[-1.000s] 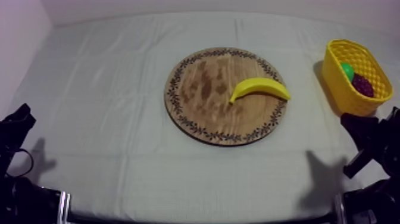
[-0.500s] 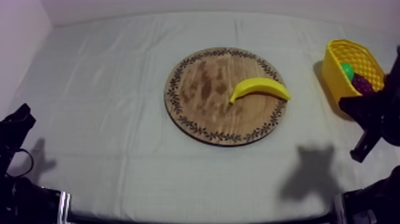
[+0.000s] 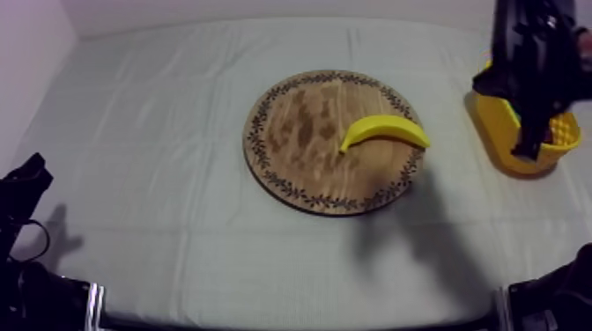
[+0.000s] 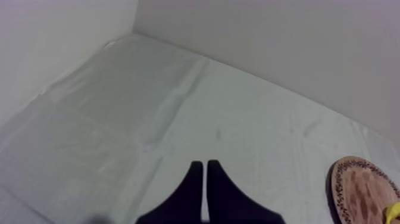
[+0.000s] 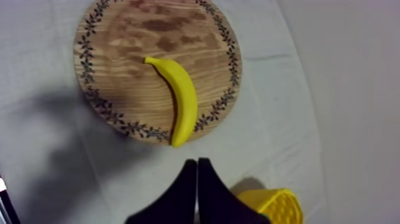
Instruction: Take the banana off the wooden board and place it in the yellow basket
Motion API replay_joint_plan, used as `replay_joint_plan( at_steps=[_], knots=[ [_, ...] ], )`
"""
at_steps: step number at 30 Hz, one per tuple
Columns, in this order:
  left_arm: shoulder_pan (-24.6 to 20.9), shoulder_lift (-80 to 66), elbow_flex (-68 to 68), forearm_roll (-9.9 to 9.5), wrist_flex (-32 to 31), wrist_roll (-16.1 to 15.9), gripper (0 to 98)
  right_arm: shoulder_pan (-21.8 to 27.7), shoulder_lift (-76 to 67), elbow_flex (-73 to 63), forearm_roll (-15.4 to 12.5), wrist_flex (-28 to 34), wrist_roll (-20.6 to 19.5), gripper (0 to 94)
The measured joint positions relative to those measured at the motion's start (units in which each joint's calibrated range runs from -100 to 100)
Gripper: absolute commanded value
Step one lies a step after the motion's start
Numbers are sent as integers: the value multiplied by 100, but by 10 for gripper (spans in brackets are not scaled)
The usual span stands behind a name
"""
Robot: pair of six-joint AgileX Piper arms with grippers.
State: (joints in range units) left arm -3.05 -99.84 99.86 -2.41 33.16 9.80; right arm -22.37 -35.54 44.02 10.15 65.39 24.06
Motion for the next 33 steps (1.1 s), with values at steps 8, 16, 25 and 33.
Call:
replay_joint_plan(
  at_steps=[8,16,25,33],
  knots=[
    [0,0,0,0,0,0,1,183,1502,-1285,-239,383,562,20],
    [0,0,0,0,0,0,1,183,2733,-2796,-521,1342,999,63],
    [0,0,0,0,0,0,1,281,3266,-3594,-585,2144,1259,352],
    [0,0,0,0,0,0,1,295,3294,-3510,-507,2231,1222,703]
  ],
)
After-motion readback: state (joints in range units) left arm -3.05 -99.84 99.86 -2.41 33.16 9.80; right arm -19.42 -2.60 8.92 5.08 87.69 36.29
